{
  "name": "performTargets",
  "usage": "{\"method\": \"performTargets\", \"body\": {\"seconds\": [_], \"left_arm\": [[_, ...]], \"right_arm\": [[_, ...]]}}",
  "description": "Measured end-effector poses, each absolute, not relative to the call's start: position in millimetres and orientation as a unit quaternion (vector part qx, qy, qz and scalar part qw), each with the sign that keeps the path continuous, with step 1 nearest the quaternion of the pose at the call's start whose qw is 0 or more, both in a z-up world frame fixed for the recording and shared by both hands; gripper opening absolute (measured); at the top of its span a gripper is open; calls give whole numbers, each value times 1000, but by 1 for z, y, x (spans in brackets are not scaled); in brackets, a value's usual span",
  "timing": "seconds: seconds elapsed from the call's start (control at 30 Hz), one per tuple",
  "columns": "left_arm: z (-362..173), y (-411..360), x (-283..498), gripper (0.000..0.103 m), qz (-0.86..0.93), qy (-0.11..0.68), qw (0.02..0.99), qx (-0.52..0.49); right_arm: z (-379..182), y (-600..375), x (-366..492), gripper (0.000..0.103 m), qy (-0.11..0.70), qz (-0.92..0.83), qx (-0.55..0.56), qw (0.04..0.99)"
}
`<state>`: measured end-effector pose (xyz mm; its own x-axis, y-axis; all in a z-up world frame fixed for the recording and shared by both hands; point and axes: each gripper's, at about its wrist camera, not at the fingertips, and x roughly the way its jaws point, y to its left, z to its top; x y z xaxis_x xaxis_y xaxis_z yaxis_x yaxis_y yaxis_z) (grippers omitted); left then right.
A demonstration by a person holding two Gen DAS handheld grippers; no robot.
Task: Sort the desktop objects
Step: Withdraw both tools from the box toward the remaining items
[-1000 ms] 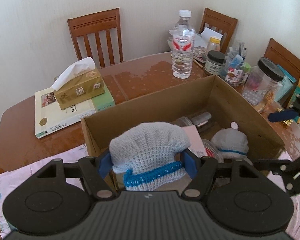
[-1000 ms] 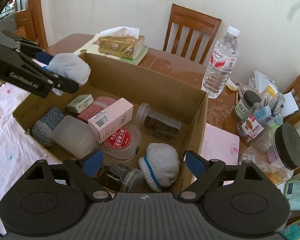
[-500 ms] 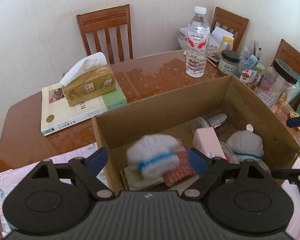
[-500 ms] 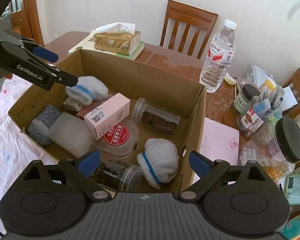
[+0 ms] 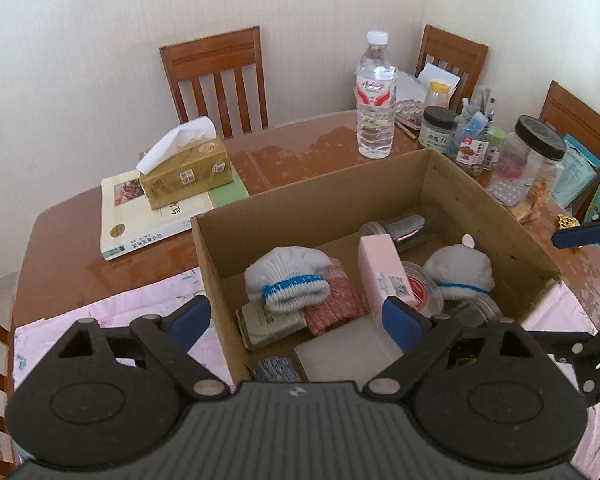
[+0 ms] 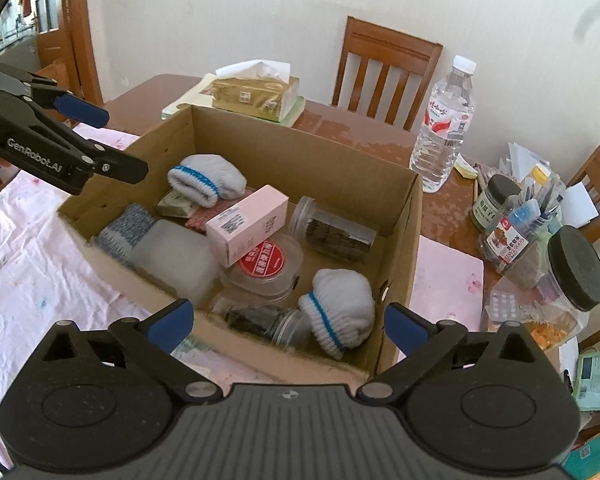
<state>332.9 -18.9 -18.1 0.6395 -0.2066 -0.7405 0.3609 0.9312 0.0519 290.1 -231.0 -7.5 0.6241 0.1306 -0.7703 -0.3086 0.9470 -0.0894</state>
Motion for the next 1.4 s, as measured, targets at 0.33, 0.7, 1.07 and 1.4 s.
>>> {"method": "performTargets", "body": {"seconds": [0.33,0.7,1.07,1.4], "left_arm": [[-21,-24,268,93,-145,390,905,88],[-48,-38,237,93,-138,416,895,77],[-71,-65,226,93,-137,434,887,69],[-85,-84,225,93,-142,451,878,71]], "right_arm": [[-30,-229,234,103,428,115,-86,892],[-50,-244,203,103,449,82,-44,889],[-58,-263,187,103,452,63,-34,889],[-67,-266,182,103,461,86,-44,882]]}}
